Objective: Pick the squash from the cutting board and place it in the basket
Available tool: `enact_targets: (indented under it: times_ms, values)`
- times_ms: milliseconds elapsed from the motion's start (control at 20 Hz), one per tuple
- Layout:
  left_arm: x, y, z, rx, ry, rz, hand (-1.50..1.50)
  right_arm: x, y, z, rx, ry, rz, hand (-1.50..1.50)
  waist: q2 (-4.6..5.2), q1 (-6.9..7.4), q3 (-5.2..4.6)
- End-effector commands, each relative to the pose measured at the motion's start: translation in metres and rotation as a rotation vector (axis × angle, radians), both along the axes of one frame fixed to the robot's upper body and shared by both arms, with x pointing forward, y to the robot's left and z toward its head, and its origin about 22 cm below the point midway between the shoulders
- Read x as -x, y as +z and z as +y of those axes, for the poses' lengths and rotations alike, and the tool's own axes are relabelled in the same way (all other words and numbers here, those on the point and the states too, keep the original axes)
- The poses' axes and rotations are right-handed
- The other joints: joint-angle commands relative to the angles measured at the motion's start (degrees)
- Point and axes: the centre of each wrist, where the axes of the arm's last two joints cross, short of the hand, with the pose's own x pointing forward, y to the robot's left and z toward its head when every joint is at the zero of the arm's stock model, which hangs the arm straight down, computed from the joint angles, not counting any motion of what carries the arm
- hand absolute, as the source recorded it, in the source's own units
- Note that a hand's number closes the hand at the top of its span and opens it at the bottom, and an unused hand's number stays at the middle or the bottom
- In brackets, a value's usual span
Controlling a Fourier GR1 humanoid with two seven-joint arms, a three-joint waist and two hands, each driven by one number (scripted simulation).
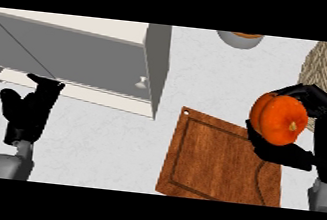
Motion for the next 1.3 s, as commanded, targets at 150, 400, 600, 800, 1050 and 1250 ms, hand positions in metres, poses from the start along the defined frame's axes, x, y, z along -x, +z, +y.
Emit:
enact_targets:
  times_ms: [150, 400, 600, 800, 1050, 1250]
  values:
    - [-0.014, 0.026, 0.007, -0.064, 0.003, -0.102, 0.00, -0.045, 0.053, -0.029, 0.018, -0.131, -0.018, 1.50, -0.17, 0.20, 0.60]
    - [-0.015, 0.019, 0.003, -0.049, 0.008, -0.110, 0.00, -0.078, 0.058, -0.042, 0.098, -0.208, 0.015, 1.50, -0.02, 0.42, 0.59]
    - [-0.019, 0.031, 0.013, -0.050, 0.020, -0.127, 0.00, -0.099, 0.066, -0.052, 0.178, -0.216, 0.048, 1.50, -0.04, 0.49, 0.60]
    - [-0.020, 0.029, -0.009, -0.043, 0.007, -0.120, 0.00, -0.132, 0.061, -0.063, 0.220, -0.225, 0.073, 1.50, 0.12, 0.83, 0.62]
    - [-0.023, 0.044, 0.006, -0.033, 0.006, -0.123, 0.00, -0.143, 0.034, -0.076, 0.204, -0.276, 0.136, 1.50, 0.04, 0.65, 0.64]
    - [-0.027, 0.027, 0.013, -0.052, 0.009, -0.123, 0.00, -0.156, 0.020, -0.103, 0.260, -0.300, 0.168, 1.50, 0.33, 0.70, 0.62]
